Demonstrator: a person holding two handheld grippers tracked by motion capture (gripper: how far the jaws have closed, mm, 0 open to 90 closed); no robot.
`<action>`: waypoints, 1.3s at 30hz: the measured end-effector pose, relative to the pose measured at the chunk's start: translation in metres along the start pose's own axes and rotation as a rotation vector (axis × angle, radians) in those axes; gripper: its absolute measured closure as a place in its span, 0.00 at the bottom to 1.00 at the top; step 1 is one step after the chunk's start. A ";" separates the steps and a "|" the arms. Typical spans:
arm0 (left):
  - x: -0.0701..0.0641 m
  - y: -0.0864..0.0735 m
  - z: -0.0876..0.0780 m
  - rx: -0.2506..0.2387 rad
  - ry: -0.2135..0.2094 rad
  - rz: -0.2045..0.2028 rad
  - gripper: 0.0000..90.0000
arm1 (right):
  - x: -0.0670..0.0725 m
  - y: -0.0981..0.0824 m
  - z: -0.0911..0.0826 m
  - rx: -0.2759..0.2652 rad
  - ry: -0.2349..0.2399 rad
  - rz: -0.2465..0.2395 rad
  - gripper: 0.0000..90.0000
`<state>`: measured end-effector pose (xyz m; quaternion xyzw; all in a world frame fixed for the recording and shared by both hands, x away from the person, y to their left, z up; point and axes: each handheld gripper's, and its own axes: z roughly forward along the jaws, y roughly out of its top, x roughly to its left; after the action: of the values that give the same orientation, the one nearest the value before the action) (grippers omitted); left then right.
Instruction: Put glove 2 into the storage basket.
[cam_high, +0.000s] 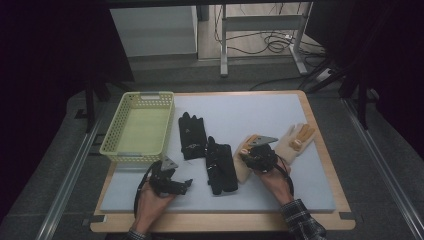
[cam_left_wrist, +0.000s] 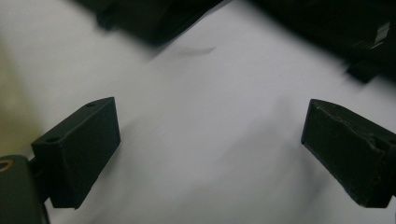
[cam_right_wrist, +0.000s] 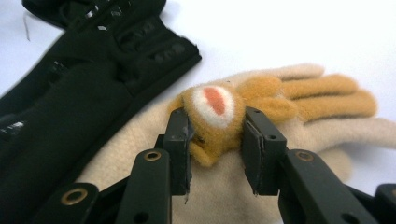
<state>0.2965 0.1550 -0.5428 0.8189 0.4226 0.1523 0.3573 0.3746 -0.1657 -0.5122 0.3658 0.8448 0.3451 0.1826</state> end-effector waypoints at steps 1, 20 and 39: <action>0.000 0.000 0.000 0.000 0.000 0.000 0.05 | 0.000 -0.001 0.002 0.003 0.002 0.001 0.71; -0.041 0.040 0.046 0.050 -0.048 0.061 0.05 | -0.019 0.003 -0.004 -0.018 -0.083 0.009 0.75; -0.019 0.016 0.003 -0.010 -0.040 0.032 0.04 | -0.012 -0.004 -0.026 -0.048 0.041 0.033 0.66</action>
<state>0.2961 0.1320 -0.5327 0.8267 0.4013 0.1439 0.3671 0.3660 -0.1886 -0.4961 0.3684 0.8336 0.3756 0.1683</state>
